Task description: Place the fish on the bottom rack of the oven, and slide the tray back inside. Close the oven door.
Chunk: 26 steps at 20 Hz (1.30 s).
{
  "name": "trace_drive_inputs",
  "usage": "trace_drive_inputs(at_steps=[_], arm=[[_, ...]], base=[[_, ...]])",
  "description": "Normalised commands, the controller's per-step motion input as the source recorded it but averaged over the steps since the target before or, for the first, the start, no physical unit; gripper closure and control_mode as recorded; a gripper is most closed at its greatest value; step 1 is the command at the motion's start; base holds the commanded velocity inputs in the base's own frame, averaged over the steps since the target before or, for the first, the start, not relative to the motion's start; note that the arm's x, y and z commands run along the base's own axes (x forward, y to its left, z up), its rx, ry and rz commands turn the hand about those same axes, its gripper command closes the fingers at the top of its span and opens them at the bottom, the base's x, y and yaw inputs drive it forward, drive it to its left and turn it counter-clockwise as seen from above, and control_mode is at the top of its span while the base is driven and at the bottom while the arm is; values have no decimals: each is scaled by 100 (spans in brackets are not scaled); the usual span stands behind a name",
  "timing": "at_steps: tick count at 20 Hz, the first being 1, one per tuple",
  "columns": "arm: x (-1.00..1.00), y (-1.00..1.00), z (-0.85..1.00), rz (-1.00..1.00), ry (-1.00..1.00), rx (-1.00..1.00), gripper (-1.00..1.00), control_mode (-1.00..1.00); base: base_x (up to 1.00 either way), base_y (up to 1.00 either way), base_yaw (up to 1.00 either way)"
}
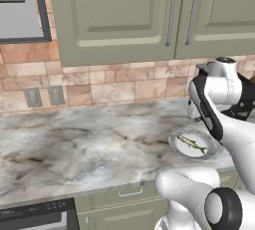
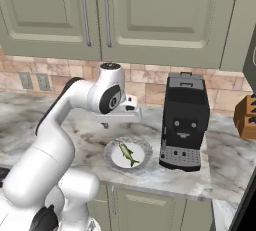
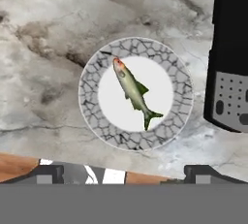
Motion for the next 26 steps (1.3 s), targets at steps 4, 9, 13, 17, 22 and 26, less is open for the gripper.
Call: trace_drive_inputs(at_steps=[4, 9, 13, 17, 22, 26], arm=[[3, 0, -54, 8, -1, -5, -100, -100], [5, 0, -64, 11, -17, 0, -100, -100], [3, 0, -71, 11, -25, 0, -100, -100], [34, 0, -36, 9, 0, 4, -100, -100], [34, -11, -20, 14, 6, 5, -100, -100], [20, -29, -2, 13, 13, 5, -100, -100]], base=[[0, 0, 0], [0, 0, 0], [0, 0, 0], [0, 0, 0], [0, 0, 0], [0, 0, 0]])
